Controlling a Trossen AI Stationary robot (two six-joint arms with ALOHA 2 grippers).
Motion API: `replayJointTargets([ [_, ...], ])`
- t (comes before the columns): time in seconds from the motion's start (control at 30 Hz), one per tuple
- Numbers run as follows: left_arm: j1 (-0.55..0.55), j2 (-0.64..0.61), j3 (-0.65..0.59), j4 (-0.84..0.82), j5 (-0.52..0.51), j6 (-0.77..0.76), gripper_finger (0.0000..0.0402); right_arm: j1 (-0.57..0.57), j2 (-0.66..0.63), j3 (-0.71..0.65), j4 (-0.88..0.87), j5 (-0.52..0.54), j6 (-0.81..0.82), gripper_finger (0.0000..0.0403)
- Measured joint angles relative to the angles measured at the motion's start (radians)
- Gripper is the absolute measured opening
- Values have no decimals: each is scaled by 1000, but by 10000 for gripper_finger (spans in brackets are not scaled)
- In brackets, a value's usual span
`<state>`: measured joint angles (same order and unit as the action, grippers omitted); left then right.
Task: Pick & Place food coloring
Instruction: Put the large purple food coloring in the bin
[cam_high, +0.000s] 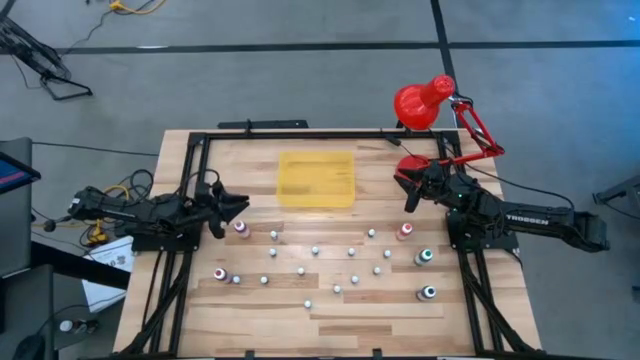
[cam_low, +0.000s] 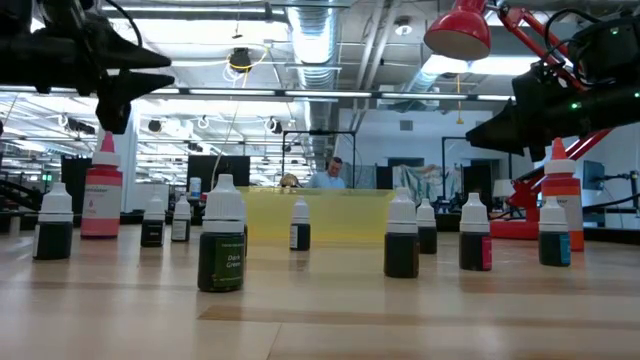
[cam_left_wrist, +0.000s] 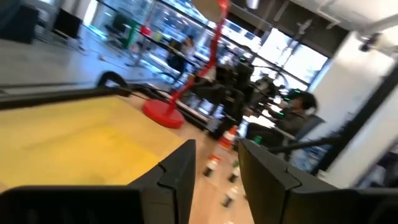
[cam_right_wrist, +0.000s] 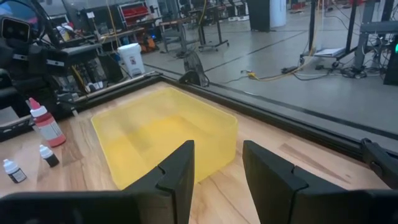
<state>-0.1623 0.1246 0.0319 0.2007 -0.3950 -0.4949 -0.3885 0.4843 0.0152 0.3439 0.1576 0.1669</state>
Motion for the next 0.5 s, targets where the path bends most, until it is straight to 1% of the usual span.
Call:
replayJointTargets([
  [0.1, 0, 0, 0, 16, 15, -4, 116, 0, 0, 0, 0, 0, 0, 127],
  [0.23, 0, 0, 10, 59, 15, 85, 124, 0, 0, 1, 0, 0, 0, 127],
  [0.37, 0, 9, 74, 62, 15, 192, 133, 0, 0, 1, 0, 0, 0, 127],
  [0.5, 0, 69, 150, 60, 30, 264, 143, 0, 0, 2, 0, 0, 0, 127],
])
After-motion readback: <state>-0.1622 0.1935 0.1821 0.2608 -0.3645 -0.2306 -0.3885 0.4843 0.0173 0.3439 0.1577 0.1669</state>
